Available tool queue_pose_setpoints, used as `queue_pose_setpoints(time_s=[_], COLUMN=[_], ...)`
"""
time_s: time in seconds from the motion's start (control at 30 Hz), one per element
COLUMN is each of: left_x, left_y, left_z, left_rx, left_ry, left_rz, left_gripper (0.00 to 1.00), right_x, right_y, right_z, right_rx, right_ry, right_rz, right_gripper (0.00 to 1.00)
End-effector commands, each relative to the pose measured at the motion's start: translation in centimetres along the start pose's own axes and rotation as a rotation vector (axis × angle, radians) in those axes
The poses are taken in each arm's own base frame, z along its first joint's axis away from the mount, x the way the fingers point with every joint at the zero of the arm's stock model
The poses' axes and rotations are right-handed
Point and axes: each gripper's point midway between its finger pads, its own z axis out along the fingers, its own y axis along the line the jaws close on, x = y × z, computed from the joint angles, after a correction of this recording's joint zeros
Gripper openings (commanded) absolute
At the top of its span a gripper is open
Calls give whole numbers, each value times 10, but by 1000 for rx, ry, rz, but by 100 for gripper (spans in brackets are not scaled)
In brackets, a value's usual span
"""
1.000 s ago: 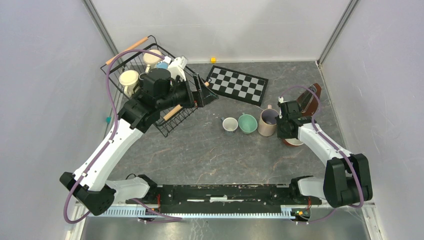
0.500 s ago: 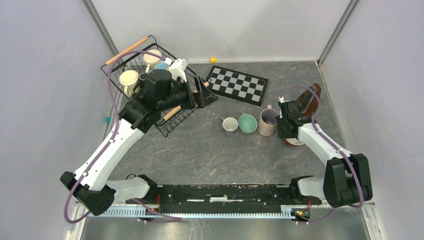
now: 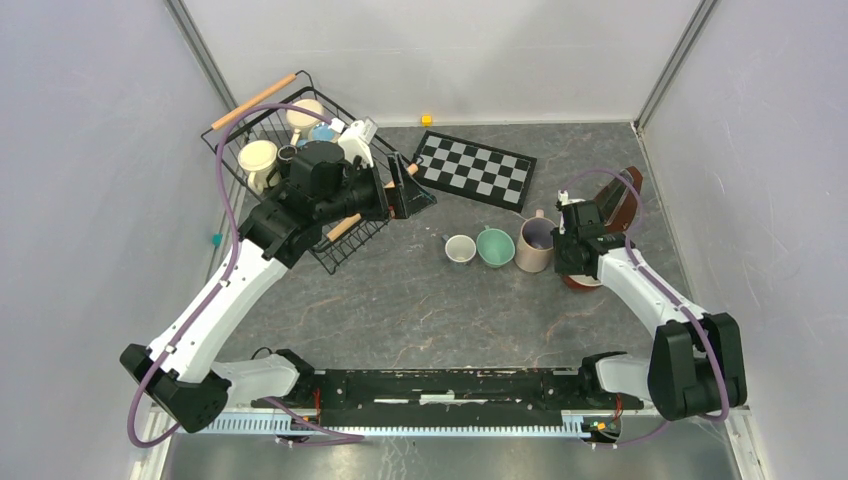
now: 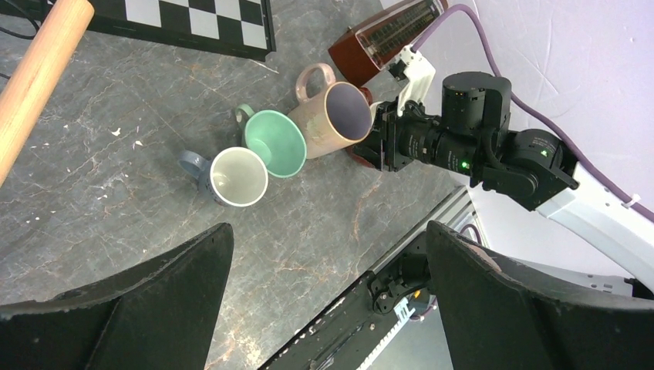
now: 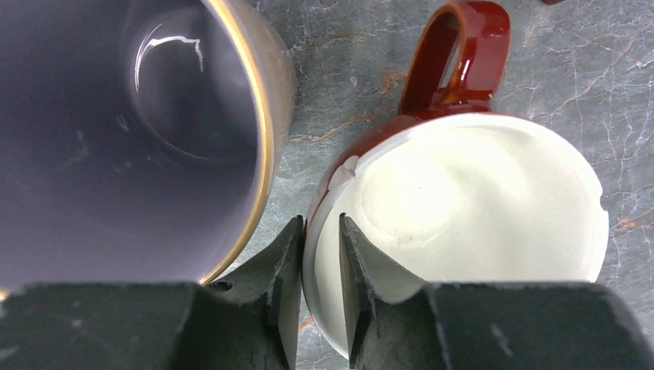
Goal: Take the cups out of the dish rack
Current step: Place the cup at the center of the board.
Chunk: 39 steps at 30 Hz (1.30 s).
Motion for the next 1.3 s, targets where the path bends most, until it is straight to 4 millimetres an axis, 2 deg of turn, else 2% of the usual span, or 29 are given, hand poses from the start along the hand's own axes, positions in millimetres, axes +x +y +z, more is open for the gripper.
queue_pose_setpoints(time_s=[0.0, 0.43, 0.6, 0.73, 0.9, 0.93, 0.97, 1.0, 1.17, 1.27], left_x=[-5, -2, -3, -5, -9, -11, -13, -14, -25, -37], left_y=[-11, -14, -13, -11, -4, -3, -1, 2, 15, 31], left_z=[-8, -9, -9, -11, -14, -15, -17, -18, -27, -33], left_rx=[54, 64, 55, 37, -15, -26, -41, -61, -163, -280], left_ry=[-26, -16, -17, -22, -37, -43, -48, -51, -94, -137], left_rz=[57, 46, 41, 42, 44, 46, 47, 49, 48, 37], left_gripper=[100, 100, 100, 100, 100, 100, 100, 100, 100, 100], right_x=[-33, -36, -42, -55, -72, -75, -78, -81, -94, -97], right_y=[3, -4, -7, -4, 5, 7, 10, 14, 41, 58], right_z=[-14, -46, -70, -95, -125, -130, -134, -138, -152, -156], right_rx=[-19, 0, -6, -34, -88, -102, -116, -136, -233, -275], right_ry=[-103, -124, -167, -228, -308, -321, -332, -343, -400, -417], right_rz=[15, 21, 21, 20, 5, 0, -6, -12, -39, -65], right_gripper=[30, 38, 45, 56, 79, 84, 94, 98, 98, 98])
